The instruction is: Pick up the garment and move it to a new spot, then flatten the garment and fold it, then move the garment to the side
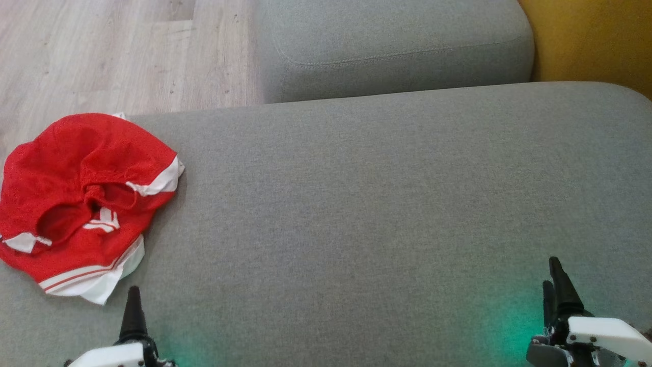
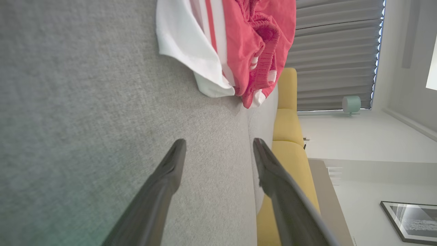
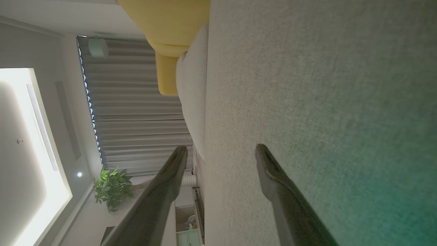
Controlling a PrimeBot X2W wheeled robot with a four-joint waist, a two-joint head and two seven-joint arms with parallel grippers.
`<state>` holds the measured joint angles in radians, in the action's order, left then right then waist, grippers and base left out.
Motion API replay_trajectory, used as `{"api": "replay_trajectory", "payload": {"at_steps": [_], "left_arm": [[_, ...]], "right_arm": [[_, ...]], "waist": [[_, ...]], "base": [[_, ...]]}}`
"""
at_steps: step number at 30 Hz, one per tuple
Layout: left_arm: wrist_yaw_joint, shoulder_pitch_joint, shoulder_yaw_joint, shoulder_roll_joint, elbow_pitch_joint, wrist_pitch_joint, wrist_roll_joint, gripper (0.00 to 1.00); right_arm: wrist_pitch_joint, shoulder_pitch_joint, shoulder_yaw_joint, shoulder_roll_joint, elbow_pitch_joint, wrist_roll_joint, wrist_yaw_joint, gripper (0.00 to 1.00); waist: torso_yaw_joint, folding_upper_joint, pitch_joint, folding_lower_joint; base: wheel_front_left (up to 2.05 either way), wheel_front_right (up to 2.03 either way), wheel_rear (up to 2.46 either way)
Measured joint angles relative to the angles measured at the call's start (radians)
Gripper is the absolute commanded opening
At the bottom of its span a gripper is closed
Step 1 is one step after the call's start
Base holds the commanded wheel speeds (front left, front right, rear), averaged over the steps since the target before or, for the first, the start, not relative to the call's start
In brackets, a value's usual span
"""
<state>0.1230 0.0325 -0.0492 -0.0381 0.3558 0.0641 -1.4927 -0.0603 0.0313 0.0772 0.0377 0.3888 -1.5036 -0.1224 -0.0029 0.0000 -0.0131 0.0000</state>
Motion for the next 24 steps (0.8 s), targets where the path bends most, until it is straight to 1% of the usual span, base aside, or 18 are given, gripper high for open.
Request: {"api": "replay_trajectory", "payload": {"at_steps": [2, 8, 9, 19, 24], "left_arm": [[0.0, 0.0, 0.001, 0.0, -0.004, -0.005, 0.011, 1.0], [0.0, 0.0, 0.007, 0.0, -0.025, -0.022, 0.1, 1.0], [0.0, 0.0, 0.007, 0.0, -0.025, -0.022, 0.1, 1.0], [-0.023, 0.002, 0.03, 0.0, -0.054, -0.049, 0.251, 1.0], [-0.032, 0.004, 0.046, 0.0, -0.068, -0.067, 0.316, 1.0]], "right_arm": [[0.003, 0.0, 0.0, 0.0, -0.001, 0.014, 0.0, 1.0], [0.021, 0.0, -0.014, 0.0, -0.018, 0.103, 0.0, 1.0], [0.021, 0.0, -0.014, 0.0, -0.018, 0.103, 0.0, 1.0], [0.044, 0.0, -0.074, 0.0, -0.024, 0.288, 0.0, 1.0], [0.063, 0.0, -0.08, 0.0, -0.035, 0.366, 0.0, 1.0]], "waist": [[0.0, 0.0, -0.001, 0.0], [-0.001, 0.0, -0.004, 0.0], [-0.001, 0.0, -0.004, 0.0], [-0.002, 0.0, -0.013, 0.0], [-0.002, 0.0, -0.017, 0.0]], "base": [[0.0, 0.0, 0.0], [0.0, 0.0, 0.0], [0.0, 0.0, 0.0], [0.0, 0.0, 0.0], [0.0, 0.0, 0.0]]}}
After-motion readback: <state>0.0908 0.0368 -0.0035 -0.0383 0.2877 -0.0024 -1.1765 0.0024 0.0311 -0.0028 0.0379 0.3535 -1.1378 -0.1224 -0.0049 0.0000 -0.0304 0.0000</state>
